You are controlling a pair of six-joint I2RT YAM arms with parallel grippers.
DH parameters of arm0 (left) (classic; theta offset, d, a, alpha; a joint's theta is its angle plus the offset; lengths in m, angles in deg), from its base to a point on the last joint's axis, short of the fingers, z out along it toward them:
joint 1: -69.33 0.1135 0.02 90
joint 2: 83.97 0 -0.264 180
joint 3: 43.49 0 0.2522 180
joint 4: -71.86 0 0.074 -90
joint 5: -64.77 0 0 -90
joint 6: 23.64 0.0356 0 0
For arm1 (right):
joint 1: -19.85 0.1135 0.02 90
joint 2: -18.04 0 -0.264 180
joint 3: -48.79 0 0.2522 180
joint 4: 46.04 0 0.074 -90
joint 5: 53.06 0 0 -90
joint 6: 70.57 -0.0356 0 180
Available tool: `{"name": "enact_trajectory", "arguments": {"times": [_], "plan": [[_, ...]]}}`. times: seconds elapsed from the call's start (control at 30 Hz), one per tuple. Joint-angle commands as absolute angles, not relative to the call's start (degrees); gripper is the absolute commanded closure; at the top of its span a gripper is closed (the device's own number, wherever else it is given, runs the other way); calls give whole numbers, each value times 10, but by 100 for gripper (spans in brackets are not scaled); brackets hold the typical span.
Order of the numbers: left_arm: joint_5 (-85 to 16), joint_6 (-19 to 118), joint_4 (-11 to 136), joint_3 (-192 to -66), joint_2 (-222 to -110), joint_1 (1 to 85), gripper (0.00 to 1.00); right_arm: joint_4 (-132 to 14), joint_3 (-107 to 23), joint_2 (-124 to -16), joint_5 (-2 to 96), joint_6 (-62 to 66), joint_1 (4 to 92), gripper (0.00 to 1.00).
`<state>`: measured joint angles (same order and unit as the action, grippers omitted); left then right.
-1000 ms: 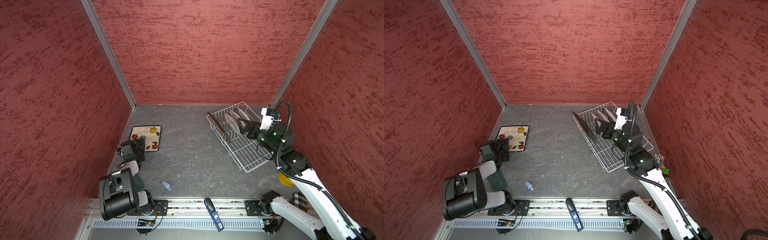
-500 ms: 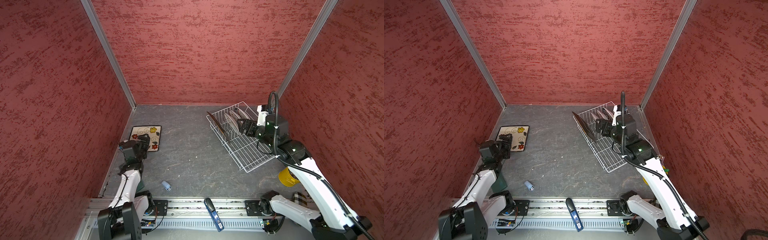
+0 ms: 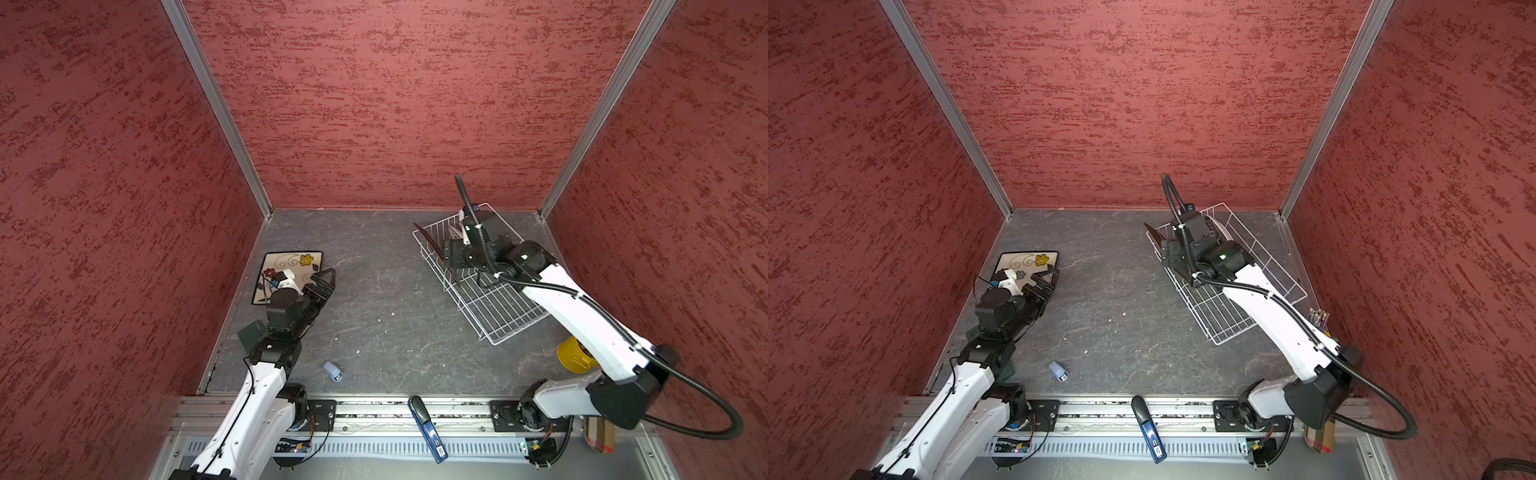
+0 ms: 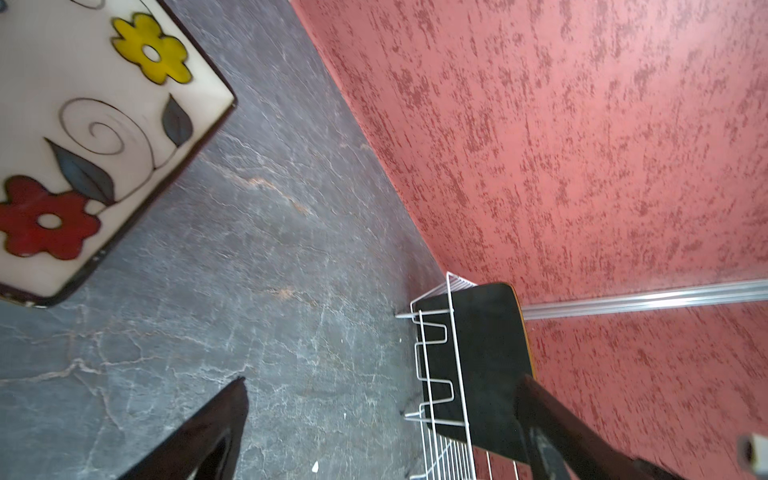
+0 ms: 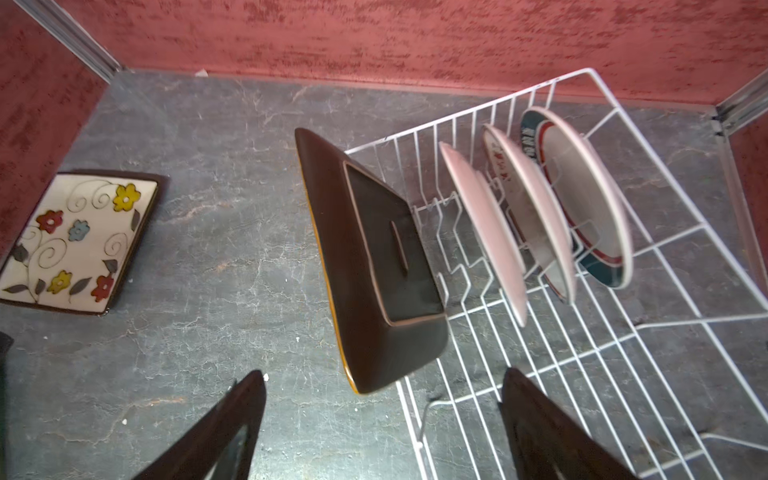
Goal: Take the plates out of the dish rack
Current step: 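Lift the dark brown square plate out of the rack with the right gripper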
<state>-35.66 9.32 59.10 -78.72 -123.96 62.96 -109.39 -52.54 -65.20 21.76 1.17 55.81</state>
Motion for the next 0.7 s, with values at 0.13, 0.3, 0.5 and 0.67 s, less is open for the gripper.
{"name": "enact_trajectory", "arguments": {"times": [0.13,0.3,0.5,0.67], "plan": [[-481,142,565,-826,-1291,631,1,-1174,-639,-799,144,37,579,19],[-519,147,573,-823,-1310,623,1,-1213,-672,-833,71,42,580,24],[-536,134,587,-817,-1319,623,0,-1182,-634,-823,84,62,580,24],[-552,126,595,-824,-1327,621,0,-1165,-608,-826,77,70,580,32]]}}
